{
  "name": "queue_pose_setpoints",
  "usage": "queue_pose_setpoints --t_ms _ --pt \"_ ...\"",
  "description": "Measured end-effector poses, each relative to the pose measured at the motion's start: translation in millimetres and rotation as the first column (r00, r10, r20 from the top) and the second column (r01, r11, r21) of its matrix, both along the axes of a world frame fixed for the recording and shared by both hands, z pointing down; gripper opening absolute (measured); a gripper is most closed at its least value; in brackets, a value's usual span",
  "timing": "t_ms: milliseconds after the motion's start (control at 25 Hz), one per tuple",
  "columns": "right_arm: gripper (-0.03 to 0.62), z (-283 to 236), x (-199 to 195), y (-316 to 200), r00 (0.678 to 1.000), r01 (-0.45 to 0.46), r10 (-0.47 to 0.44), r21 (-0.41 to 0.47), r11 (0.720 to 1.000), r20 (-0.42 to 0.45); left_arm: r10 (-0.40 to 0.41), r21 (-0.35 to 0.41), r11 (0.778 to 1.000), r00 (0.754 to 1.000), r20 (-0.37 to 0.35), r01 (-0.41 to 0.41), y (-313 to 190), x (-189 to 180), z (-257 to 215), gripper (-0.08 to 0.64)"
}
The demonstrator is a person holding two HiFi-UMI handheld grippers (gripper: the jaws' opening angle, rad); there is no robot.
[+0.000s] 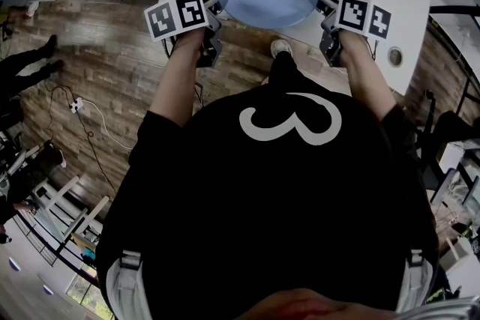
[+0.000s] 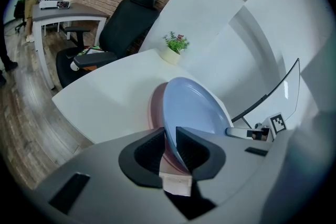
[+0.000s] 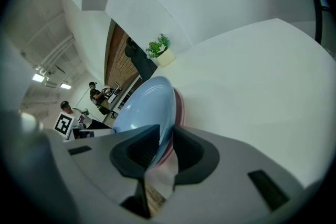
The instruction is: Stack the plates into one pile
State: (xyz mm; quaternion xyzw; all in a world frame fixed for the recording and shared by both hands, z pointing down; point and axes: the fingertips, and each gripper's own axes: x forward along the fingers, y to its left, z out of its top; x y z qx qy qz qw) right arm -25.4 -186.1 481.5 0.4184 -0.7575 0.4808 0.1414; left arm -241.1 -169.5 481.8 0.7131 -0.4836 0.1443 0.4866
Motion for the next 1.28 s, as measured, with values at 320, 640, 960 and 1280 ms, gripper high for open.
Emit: queue_pose_setpoints --t_ms 320,640,960,1280 --pt "0.084 10.3 0.2 -0.9 1.0 0.013 -0.014 -0.011 1.0 -0.007 -0.016 0.022 1.0 1.0 -0.003 0.016 -6.5 1.6 -0.3 0.074" --pt "0.091 13.4 -3.9 -1.1 0.999 0.036 -0.036 0.001 0.999 0.0 0.008 0.051 0.999 1.0 0.017 -0.008 -10.8 -1.2 0.5 0.074" --pt "0.124 13.0 -5.7 6.7 0.998 0.064 -0.064 0.025 0.998 -0.008 -0.004 0.079 0.997 0.998 0.07 -0.001 -8.1 -2.6 -0.4 0.077" --pt "0.137 12.1 -7.0 11.6 0.997 0.081 -0.081 0.013 0.997 0.001 -0.002 0.093 0.996 0.996 0.088 -0.006 -12.3 -2.9 -2.8 0.097"
